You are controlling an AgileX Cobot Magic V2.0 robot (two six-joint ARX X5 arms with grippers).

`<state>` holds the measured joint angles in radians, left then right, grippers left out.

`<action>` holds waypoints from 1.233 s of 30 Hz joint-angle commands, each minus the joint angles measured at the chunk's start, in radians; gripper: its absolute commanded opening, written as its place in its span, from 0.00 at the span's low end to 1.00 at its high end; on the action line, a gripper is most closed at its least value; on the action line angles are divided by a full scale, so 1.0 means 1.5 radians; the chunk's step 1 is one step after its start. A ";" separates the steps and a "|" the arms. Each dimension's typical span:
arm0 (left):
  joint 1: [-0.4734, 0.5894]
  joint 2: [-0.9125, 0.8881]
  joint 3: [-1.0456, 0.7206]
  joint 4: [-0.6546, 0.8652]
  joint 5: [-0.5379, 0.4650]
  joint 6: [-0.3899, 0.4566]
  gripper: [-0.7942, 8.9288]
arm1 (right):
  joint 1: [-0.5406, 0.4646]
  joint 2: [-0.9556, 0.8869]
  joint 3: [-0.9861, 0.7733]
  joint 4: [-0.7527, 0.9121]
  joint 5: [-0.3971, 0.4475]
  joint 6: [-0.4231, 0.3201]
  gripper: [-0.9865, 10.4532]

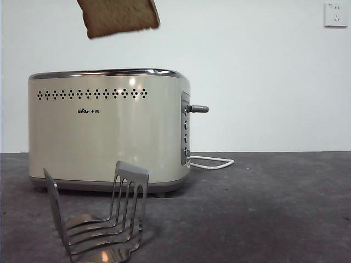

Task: Pick up a slice of bread from the rack,put the bread on the toaster,press the button

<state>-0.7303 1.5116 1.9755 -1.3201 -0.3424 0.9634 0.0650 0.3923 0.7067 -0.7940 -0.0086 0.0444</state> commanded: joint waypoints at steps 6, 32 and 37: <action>0.017 0.031 0.002 0.000 0.042 -0.024 0.07 | 0.000 -0.001 0.002 0.002 -0.002 -0.001 0.08; 0.052 0.037 -0.058 0.000 0.036 0.029 0.07 | 0.000 -0.001 0.002 0.005 -0.002 -0.034 0.08; 0.056 0.042 -0.060 0.000 0.041 0.024 0.07 | 0.000 -0.001 0.002 0.005 -0.002 -0.038 0.08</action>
<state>-0.6498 1.5654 1.8904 -1.3235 -0.2848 0.9943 0.0650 0.3923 0.7067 -0.7918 -0.0082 -0.0010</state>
